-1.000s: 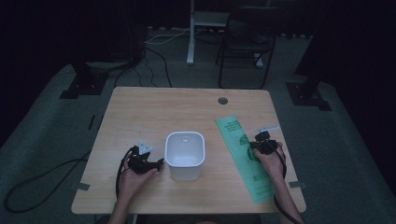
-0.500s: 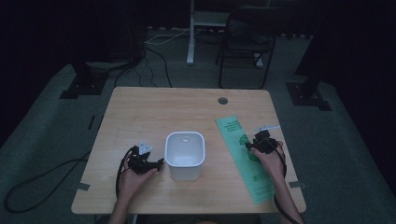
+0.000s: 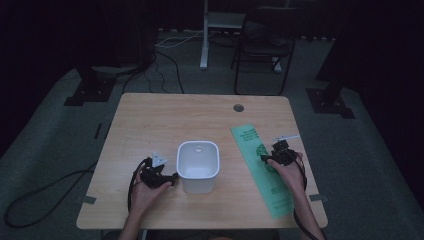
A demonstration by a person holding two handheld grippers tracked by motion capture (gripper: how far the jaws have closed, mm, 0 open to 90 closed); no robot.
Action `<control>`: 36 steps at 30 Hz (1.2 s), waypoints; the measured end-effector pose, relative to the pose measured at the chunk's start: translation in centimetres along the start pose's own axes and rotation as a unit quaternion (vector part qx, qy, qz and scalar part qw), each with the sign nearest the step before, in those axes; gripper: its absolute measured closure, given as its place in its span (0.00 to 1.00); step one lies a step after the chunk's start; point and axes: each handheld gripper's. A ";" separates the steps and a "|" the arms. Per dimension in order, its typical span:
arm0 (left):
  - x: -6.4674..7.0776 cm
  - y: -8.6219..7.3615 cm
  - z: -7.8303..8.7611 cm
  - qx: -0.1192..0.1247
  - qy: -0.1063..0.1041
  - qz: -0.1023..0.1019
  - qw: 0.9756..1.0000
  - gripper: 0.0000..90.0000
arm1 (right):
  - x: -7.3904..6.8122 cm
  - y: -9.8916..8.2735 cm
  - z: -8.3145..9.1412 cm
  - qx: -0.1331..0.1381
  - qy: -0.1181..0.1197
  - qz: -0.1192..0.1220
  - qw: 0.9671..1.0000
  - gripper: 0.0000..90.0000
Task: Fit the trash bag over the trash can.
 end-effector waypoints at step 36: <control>1.3 0.4 0.0 -0.002 -0.008 -0.015 1.000 0.23 | -5.6 -1.4 -1.6 -0.034 -0.025 0.059 0.997 0.17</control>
Point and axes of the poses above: each handheld gripper's, and its own axes: z roughly backward along the jaws, y roughly out of its top, x roughly to its right, and after that the axes turned 15 degrees about -z, right-handed
